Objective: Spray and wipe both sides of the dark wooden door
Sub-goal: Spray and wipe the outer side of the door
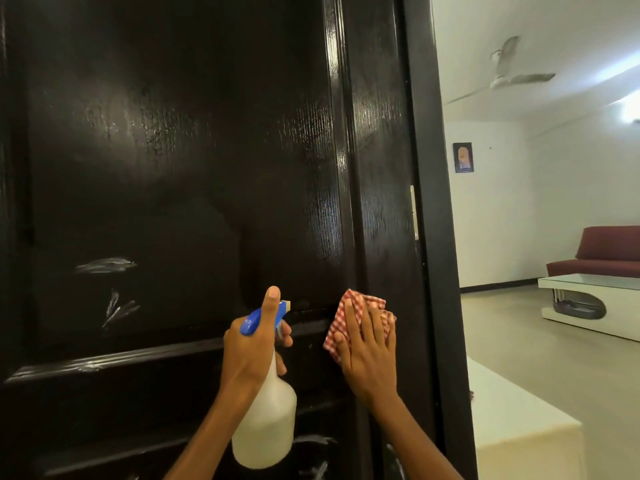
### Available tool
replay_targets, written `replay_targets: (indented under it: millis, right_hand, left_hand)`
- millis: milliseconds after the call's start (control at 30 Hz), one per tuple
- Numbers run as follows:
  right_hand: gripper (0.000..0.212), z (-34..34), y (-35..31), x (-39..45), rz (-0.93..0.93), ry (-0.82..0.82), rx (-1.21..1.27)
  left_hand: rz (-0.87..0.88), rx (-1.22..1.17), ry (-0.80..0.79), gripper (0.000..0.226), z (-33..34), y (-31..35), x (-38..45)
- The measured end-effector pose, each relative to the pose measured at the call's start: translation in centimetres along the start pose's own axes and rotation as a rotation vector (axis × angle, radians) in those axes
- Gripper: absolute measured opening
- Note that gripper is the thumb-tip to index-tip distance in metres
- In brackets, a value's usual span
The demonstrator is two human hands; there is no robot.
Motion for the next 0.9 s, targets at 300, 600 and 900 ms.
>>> replay_targets:
  millis: [300,600,900]
  right_hand:
    - [0.065,0.7,-0.4,-0.6,-0.042,0.008,0.024]
    - [0.067,-5.2,5.3,7.2,0.375,0.169,0.254]
    - [0.063,-0.5,0.1,1.4,0.142,0.15,0.11]
  left_hand:
    - [0.003,0.0,0.036,0.074,-0.9,-1.3,-0.7]
    - [0.031,-0.032,0.002,0.073,2.0,-1.2,-0.2]
    - [-0.032,0.008,0.107,0.075,-2.4,-3.6,-1.4]
Point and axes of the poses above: each hand's wrist, its own x-axis towards the middle knuckle, its own z-axis out of the palm, y = z × x, the point moved 4 cm from there along x, towards the middle knuckle, and after that the axes turned 9 degrees about -y, right-handed, at the moved point
